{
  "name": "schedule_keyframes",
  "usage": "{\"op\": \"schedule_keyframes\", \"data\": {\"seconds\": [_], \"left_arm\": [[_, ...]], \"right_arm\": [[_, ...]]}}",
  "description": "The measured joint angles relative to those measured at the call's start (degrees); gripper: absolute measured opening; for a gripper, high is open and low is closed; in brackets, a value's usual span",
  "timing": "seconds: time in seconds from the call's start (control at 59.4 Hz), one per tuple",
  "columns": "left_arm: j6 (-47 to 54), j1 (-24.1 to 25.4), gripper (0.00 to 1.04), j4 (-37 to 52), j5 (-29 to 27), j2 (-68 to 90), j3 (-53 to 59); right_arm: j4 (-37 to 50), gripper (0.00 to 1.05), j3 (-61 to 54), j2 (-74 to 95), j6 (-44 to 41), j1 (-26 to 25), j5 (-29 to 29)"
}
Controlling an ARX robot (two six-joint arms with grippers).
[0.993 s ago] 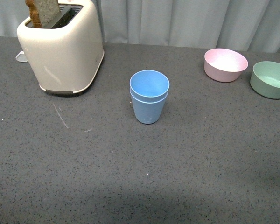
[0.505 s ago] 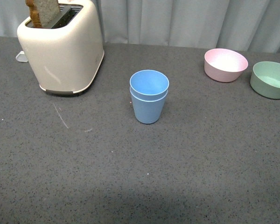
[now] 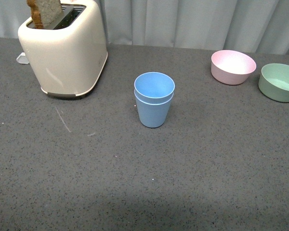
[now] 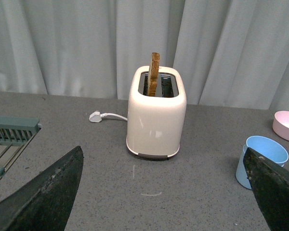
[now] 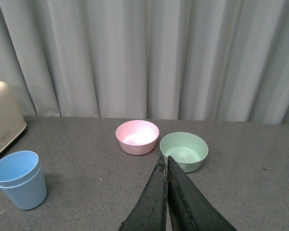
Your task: Stack blue cups with both arms
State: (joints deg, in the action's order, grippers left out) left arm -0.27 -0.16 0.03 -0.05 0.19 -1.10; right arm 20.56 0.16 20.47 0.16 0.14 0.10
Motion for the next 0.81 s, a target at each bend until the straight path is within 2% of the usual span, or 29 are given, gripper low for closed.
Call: {"op": "schedule_keyframes", "data": {"seconds": [0.538,0.623,0.808], "left_arm": [[0.0,0.0,0.98,0.0,0.0,0.0,0.0],[0.0,0.0,0.98,0.0,0.0,0.0,0.0],[0.0,0.0,0.98,0.0,0.0,0.0,0.0]], "right_arm": [[-10.7,0.01,0.0,-10.8,0.0,0.0,0.0],[-19.7,0.01,0.0,-17.7,0.0,0.0,-0.2],[-20.4,0.01,0.0,-20.2,0.0,0.0,-0.2]]}}
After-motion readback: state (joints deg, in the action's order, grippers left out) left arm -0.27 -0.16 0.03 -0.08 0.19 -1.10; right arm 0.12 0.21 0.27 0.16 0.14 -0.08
